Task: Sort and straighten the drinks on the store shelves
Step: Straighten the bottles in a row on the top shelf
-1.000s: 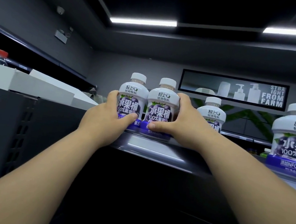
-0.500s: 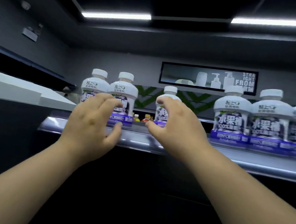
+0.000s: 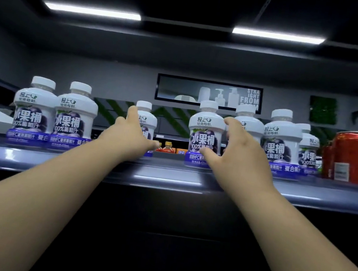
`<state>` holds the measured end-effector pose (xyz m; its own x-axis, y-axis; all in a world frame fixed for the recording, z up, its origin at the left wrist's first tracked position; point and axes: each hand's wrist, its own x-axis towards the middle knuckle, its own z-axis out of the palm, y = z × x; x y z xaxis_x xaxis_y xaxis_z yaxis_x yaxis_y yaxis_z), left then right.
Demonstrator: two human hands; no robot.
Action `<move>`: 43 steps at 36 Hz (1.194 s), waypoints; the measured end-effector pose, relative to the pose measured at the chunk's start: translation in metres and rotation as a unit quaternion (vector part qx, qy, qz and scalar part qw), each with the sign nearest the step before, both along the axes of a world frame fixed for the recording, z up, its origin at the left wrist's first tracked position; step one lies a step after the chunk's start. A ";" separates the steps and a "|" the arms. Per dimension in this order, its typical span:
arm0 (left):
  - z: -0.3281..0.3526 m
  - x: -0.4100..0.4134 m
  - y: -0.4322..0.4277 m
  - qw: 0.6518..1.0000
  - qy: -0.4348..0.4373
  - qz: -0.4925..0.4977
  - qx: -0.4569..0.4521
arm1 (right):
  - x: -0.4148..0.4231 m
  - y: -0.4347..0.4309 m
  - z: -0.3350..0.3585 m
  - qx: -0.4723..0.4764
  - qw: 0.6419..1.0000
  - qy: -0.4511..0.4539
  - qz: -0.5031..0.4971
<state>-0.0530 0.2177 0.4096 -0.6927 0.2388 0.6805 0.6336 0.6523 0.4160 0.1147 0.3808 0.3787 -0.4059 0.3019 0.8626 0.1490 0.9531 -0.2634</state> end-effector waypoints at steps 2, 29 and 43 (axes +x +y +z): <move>0.004 -0.004 0.006 1.000 -0.019 0.005 -0.008 | 0.000 -0.004 0.004 0.006 0.999 -0.033 -0.024; 0.010 -0.018 -0.002 0.998 0.049 -0.022 0.026 | -0.024 -0.005 0.013 0.024 0.995 -0.060 -0.070; 0.010 -0.019 0.007 0.995 -0.030 -0.095 -0.023 | -0.029 -0.004 0.007 0.037 0.995 -0.079 -0.053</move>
<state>-0.0717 0.2243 0.4200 -0.6709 0.3990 0.6251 0.7222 0.5429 0.4286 0.0854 0.3769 0.3856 -0.5068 0.2881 0.8125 0.2842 0.9456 -0.1580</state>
